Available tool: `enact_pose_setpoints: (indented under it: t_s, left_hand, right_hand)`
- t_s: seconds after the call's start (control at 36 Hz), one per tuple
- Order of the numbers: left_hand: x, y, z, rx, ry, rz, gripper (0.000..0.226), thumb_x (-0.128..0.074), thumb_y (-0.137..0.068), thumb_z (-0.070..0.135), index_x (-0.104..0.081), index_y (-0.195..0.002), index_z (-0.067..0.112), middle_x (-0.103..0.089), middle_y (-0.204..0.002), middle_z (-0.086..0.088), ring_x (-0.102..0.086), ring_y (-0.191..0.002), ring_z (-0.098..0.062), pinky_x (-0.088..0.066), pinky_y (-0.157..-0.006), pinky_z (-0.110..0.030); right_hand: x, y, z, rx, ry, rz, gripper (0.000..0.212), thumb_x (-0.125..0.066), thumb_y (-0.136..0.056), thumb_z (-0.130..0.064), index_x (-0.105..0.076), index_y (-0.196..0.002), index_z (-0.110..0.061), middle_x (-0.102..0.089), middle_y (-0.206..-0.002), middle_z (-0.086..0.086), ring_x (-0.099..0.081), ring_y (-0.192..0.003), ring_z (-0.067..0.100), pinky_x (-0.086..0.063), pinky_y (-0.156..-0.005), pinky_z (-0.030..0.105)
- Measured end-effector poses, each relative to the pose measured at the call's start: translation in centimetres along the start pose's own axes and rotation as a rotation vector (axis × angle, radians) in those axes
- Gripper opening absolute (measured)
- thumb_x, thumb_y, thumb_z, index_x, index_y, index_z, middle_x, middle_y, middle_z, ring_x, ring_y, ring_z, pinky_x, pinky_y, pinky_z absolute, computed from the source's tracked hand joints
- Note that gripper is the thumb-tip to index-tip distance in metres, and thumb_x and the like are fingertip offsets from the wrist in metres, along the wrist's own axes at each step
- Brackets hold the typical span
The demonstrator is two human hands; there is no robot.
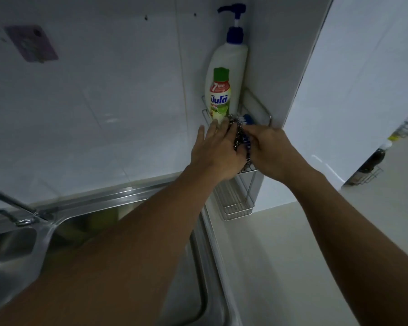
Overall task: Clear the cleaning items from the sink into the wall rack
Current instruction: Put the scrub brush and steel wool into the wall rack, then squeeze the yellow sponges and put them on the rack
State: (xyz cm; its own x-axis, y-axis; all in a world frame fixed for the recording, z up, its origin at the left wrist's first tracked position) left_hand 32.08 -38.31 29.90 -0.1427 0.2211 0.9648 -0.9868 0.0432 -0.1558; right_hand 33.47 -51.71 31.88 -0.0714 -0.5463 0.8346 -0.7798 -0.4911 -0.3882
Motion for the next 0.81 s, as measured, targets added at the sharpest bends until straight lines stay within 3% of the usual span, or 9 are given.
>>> enact_pose_setpoints:
  t_s: [0.08,0.17,0.36,0.44,0.5,0.56,0.64,0.75,0.81]
  left_hand:
    - [0.3,-0.1,-0.2,0.001,-0.119,-0.001,0.062,-0.022,-0.098,0.045,-0.022,-0.156,0.021,-0.021,-0.164,-0.001,-0.010,-0.152,-0.025,0.005,-0.122,-0.052]
    - [0.8,0.1,-0.6,0.005,-0.154,-0.025,0.058,-0.018,-0.101,0.041,-0.023,-0.155,0.020,-0.024,-0.163,0.001,-0.011,-0.152,-0.024,0.006,-0.121,-0.054]
    - [0.7,1.6,-1.1,-0.017,0.067,-0.064,0.058,-0.014,-0.106,0.037,-0.007,-0.158,0.011,-0.006,-0.166,-0.006,0.000,-0.153,-0.022,0.000,-0.124,-0.044]
    - [0.5,3.6,-3.0,-0.010,0.132,-0.047,0.060,-0.013,-0.106,0.038,-0.004,-0.157,0.010,-0.004,-0.166,-0.008,0.000,-0.153,-0.021,-0.003,-0.125,-0.041]
    - [0.1,5.3,-5.1,0.026,0.147,-0.029,0.061,-0.013,-0.105,0.040,-0.004,-0.157,0.010,-0.003,-0.166,-0.008,0.000,-0.153,-0.020,-0.005,-0.125,-0.039]
    - [-0.5,7.2,-7.5,0.086,0.166,-0.038,0.061,-0.015,-0.105,0.040,-0.004,-0.157,0.010,-0.001,-0.166,-0.008,0.001,-0.153,-0.020,-0.004,-0.125,-0.037]
    - [-1.8,10.5,-10.8,0.193,0.168,-0.089,0.060,-0.017,-0.106,0.037,-0.003,-0.157,0.009,0.002,-0.166,-0.009,0.003,-0.153,-0.020,-0.001,-0.124,-0.035]
    - [-3.7,15.9,-15.8,0.323,0.137,-0.149,0.059,-0.022,-0.106,0.031,-0.007,-0.156,0.005,-0.002,-0.165,-0.013,0.000,-0.153,-0.023,0.000,-0.122,-0.032]
    - [-4.8,18.8,-18.4,0.377,0.118,-0.185,0.059,-0.022,-0.106,0.031,-0.007,-0.156,0.003,-0.004,-0.165,-0.014,-0.001,-0.153,-0.023,-0.001,-0.122,-0.033]
  right_hand:
    - [-1.1,-0.4,0.7,0.018,0.042,-0.018,0.020,-0.050,-0.089,0.002,-0.064,-0.102,-0.003,-0.068,-0.087,0.015,-0.063,-0.073,0.028,-0.055,-0.069,0.042]
    - [-1.5,-0.5,0.7,0.000,0.062,-0.058,0.016,-0.050,-0.090,-0.003,-0.061,-0.101,-0.003,-0.068,-0.092,0.014,-0.063,-0.076,0.028,-0.056,-0.069,0.041]
    - [-1.2,-0.2,0.2,-0.014,0.084,-0.122,0.015,-0.053,-0.094,-0.009,-0.058,-0.107,-0.003,-0.065,-0.097,0.014,-0.064,-0.079,0.030,-0.049,-0.066,0.031]
    - [-0.6,0.2,-0.9,-0.023,0.108,-0.071,0.041,-0.055,-0.092,-0.006,-0.049,-0.132,-0.003,-0.061,-0.122,0.022,-0.064,-0.101,0.040,-0.056,-0.084,0.040]
    - [-0.8,0.8,-2.2,0.012,0.141,-0.025,0.057,-0.053,-0.093,-0.004,-0.036,-0.147,-0.003,-0.043,-0.149,0.022,-0.049,-0.131,0.040,-0.046,-0.107,0.048]
    - [-1.5,1.5,-4.2,0.056,0.136,-0.023,0.062,-0.052,-0.096,-0.006,-0.027,-0.153,-0.008,-0.028,-0.160,0.013,-0.029,-0.147,0.032,-0.030,-0.119,0.047]
    - [-4.1,2.5,-7.8,0.168,0.090,-0.059,0.060,-0.048,-0.098,-0.005,-0.027,-0.154,-0.009,-0.025,-0.162,0.008,-0.021,-0.151,0.023,-0.015,-0.120,0.033]
    - [-10.3,3.7,-11.7,0.271,-0.025,-0.160,0.060,-0.044,-0.096,0.000,-0.026,-0.154,-0.006,-0.023,-0.163,0.008,-0.016,-0.152,0.020,-0.019,-0.123,0.034]
    - [-13.7,4.5,-13.6,0.266,-0.056,-0.223,0.062,-0.044,-0.096,-0.001,-0.026,-0.154,-0.009,-0.022,-0.163,0.004,-0.014,-0.152,0.016,-0.012,-0.123,0.026]
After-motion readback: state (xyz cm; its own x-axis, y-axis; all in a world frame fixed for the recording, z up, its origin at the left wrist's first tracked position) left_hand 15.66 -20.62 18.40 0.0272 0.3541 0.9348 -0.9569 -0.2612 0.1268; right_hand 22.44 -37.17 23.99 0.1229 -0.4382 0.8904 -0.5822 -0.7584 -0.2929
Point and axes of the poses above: each hand's wrist, its own y-axis away from the middle knuckle, its own x-axis out of the back of the hand, z = x × y, the point moved 1 cm from there along -y, towards the middle knuckle
